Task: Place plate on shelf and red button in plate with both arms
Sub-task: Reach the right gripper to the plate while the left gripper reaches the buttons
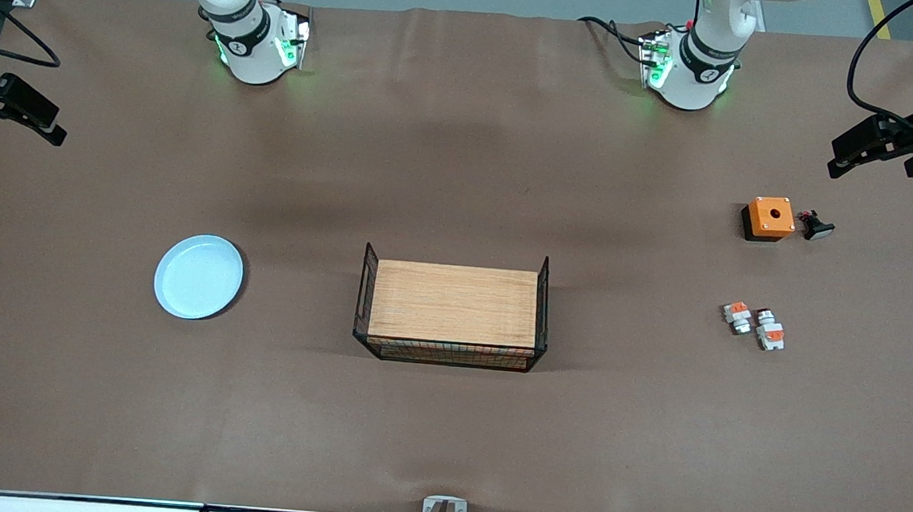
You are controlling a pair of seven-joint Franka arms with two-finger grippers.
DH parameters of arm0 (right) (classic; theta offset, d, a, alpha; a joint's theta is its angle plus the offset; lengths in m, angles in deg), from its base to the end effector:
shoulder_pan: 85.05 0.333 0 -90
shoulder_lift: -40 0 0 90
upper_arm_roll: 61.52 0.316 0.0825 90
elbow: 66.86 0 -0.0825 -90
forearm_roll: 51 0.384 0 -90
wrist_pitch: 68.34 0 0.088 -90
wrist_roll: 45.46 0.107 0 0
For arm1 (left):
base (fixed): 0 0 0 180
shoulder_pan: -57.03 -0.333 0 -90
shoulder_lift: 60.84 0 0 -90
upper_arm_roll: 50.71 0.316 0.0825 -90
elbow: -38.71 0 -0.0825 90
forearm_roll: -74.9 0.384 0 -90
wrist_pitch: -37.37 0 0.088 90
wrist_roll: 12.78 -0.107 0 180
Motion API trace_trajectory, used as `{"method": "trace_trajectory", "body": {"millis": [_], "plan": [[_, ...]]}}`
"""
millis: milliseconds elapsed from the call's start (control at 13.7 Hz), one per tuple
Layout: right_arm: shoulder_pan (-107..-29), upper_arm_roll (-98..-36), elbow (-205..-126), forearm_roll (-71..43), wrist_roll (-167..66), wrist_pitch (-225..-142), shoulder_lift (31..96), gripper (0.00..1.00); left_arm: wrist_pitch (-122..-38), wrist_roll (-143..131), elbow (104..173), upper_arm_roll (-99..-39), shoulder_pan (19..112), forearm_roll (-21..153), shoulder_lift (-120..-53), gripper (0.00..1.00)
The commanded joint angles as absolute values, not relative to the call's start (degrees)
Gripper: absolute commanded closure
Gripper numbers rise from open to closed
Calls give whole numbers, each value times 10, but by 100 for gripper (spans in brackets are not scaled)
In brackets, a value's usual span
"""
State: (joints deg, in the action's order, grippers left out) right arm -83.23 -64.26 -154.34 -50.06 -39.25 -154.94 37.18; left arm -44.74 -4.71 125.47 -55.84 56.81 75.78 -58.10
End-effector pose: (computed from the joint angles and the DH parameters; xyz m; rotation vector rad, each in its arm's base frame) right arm 0.5330 -0.0075 0.6666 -3.1150 0.1921 -0.0514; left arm 0.5232 -0.0445 0.6647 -3.1168 -0.0891 0.0485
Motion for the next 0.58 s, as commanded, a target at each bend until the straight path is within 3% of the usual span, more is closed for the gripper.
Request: {"method": "trace_trajectory", "body": {"millis": [0,510], "plan": [[-836,-642,-1542,-500,-394,-1548,369,0,-446,-53,1248,-559,569,771,-579,1],[-833,-641,-1544,-499,-390,-1547,370,0,-447,-57,1237,-555,562,770,-596,1]]}}
